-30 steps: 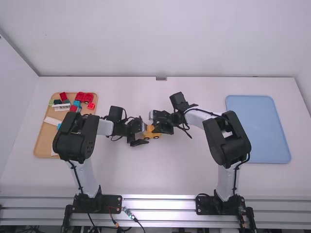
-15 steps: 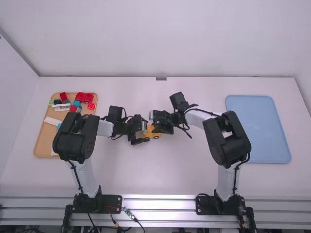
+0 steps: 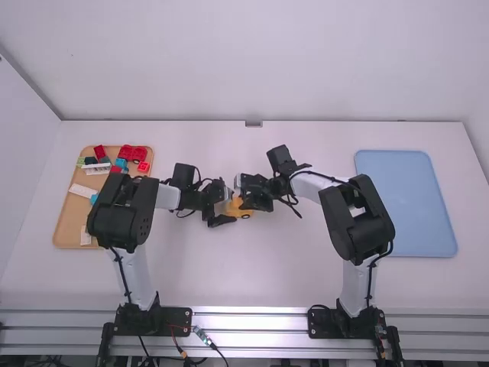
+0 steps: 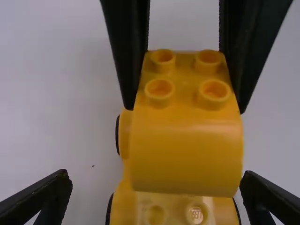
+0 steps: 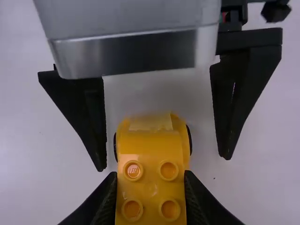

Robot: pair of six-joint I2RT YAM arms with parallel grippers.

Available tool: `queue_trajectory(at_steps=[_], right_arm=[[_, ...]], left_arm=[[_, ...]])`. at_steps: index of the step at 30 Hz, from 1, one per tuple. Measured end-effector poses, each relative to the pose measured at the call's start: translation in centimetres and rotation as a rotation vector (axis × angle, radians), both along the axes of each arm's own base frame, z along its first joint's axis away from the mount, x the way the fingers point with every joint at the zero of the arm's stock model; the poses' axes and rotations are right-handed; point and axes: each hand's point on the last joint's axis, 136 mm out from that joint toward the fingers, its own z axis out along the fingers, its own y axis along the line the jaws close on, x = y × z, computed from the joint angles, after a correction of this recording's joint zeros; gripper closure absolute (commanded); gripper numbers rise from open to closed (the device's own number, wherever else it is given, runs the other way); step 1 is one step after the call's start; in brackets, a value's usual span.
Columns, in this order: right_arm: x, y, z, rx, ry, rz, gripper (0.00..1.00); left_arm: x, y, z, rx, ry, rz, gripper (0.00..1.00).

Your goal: Assemble lego blocks to make yellow taxi

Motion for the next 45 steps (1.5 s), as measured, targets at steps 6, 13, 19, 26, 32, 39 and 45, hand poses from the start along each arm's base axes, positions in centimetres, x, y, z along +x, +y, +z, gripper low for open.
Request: queue_trajectory(at_steps=[6, 13, 19, 26, 32, 39, 45], right_arm=[[0.0, 0.0, 0.0, -0.002, -0.002, -0.001, 1.0], [0.3, 0.1, 0.1, 0.005, -0.016, -0.002, 1.0], [0.3, 0.1, 0.1, 0.005, -0.017, -0.001, 1.0], [0.3, 0.1, 0.1, 0.005, -0.016, -0.002, 1.0], [0.3, 0.1, 0.1, 0.006, -0.019, -0.001, 1.0], [0.4, 0.1, 0.1, 0.005, -0.02, -0.002, 1.0], [0.4, 0.1, -0.3, -0.025, -0.036, -0.004, 1.0]], left_arm=[[0.0, 0.0, 0.0, -0.002, -0.017, -0.007, 0.16], [-0.8, 0.0, -0.6, -0.005, -0.042, -0.008, 0.1], [-0.4, 0.2, -0.8, 0.0, -0.029, 0.038, 0.18], [-0.2, 0.5, -1.2, 0.014, 0.012, 0.074, 0.32], [-0.4, 0.5, -1.3, 0.017, 0.025, 0.075, 0.37], [-0.4, 0.5, -1.3, 0.016, 0.026, 0.076, 0.39], [-0.3, 0.4, -1.3, 0.016, 0.023, 0.077, 0.4]])
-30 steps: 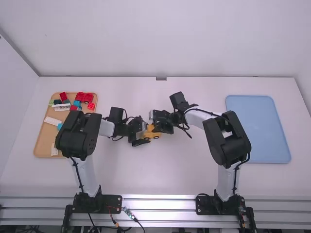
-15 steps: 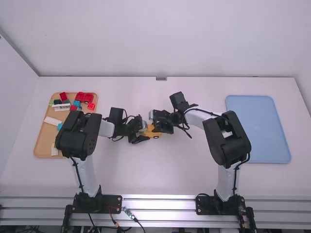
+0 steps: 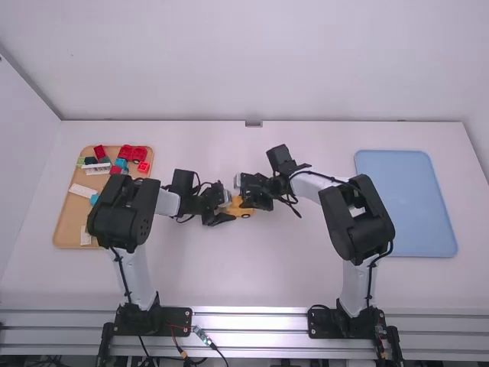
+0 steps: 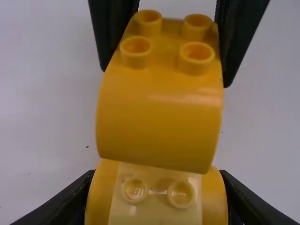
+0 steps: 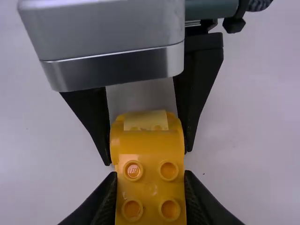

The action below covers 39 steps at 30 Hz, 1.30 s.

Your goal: Assemble lego blocks to make yellow taxi

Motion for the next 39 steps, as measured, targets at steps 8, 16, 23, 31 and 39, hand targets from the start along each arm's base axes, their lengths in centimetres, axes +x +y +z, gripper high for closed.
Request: queue_trajectory(at_steps=[8, 16, 23, 31, 39], right_arm=[[-1.2, 0.7, -0.3, -0.013, -0.038, 0.075, 1.0], [-0.3, 0.6, 0.4, 0.032, -0.086, 0.087, 1.0], [0.0, 0.6, 0.9, 0.073, -0.088, 0.091, 1.0], [0.3, 0.7, 0.9, 0.083, -0.091, 0.086, 1.0], [0.2, 0.7, 0.0, 0.079, -0.071, 0.084, 1.0]], left_arm=[[0.1, 0.0, 0.0, 0.003, -0.004, 0.002, 0.42], [0.1, 0.0, 0.0, 0.003, -0.004, 0.002, 0.43], [0.1, 0.0, 0.0, 0.002, -0.004, 0.002, 0.43], [0.1, 0.0, 0.0, 0.002, -0.004, 0.002, 0.43], [0.1, 0.0, 0.0, 0.002, -0.005, 0.002, 0.43]])
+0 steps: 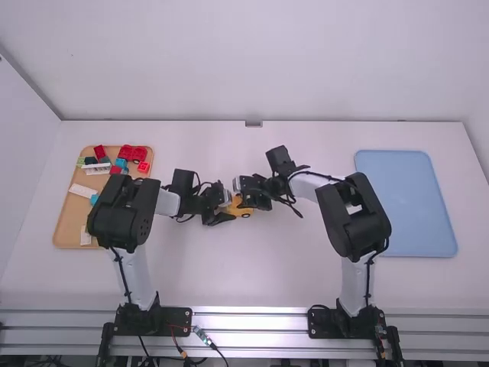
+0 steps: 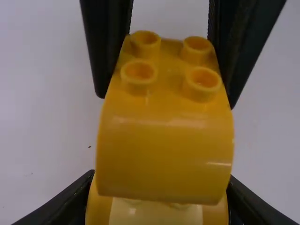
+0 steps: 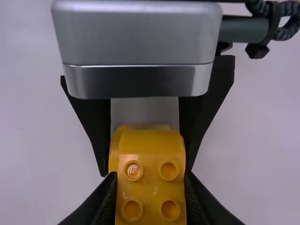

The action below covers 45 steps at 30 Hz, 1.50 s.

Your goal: Assemble lego blocks to make yellow taxi

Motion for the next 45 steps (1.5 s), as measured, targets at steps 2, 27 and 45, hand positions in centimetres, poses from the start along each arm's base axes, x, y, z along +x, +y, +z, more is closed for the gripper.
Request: queue_trajectory(at_steps=[2, 27, 45], right_arm=[[0.0, 0.0, 0.0, -0.001, 0.002, -0.002, 1.0], [0.0, -0.1, -0.1, -0.01, 0.041, -0.033, 1.0], [-0.6, 0.9, -0.5, -0.043, 0.037, -0.027, 1.0]], left_arm=[[0.0, 0.0, 0.0, 0.0, 0.0, 0.0, 0.44], [0.0, 0.0, 0.0, 0.0, -0.002, 0.0, 0.45], [0.0, 0.0, 0.0, 0.0, -0.001, 0.001, 0.46]])
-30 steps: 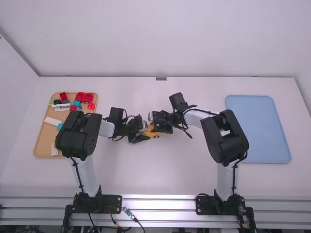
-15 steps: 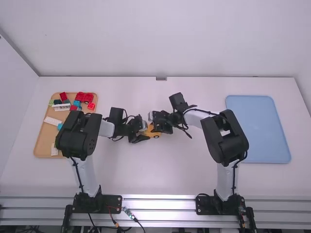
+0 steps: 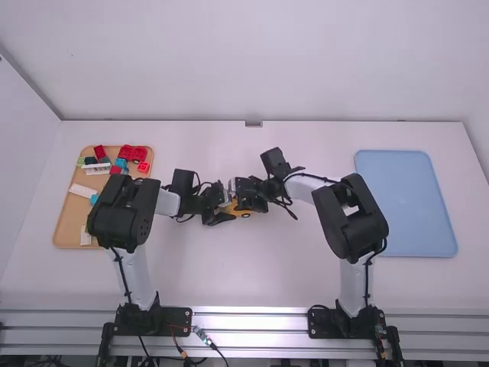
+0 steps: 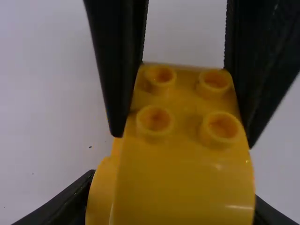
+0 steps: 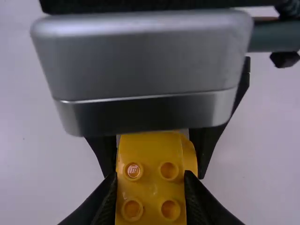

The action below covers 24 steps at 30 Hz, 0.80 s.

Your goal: Assemble lego blocks to make yellow taxi

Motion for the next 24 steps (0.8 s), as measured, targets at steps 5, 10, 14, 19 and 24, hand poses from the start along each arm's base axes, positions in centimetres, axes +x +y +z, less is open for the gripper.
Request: queue_trajectory(at_steps=[5, 10, 14, 19, 24], right_arm=[[0.3, -0.11, -0.06, -0.005, -0.008, -0.009, 1.0], [0.27, -0.18, -0.12, -0.011, -0.006, -0.011, 1.0], [0.3, -0.27, -0.25, -0.018, -0.006, -0.014, 1.0], [0.48, -0.33, -0.32, -0.025, -0.012, -0.021, 1.0], [0.62, -0.46, -0.48, -0.037, -0.018, -0.027, 1.0]], left_arm=[[-0.01, -0.01, 0.0, 0.0, 0.0, 0.0, 0.46], [0.01, 0.0, 0.0, 0.0, 0.0, 0.0, 0.46], [0.01, 0.0, 0.0, 0.0, -0.001, 0.0, 0.46], [-0.01, -0.01, 0.0, 0.0, 0.0, 0.0, 0.47], [-0.02, -0.01, -0.01, -0.001, 0.004, 0.001, 0.47]])
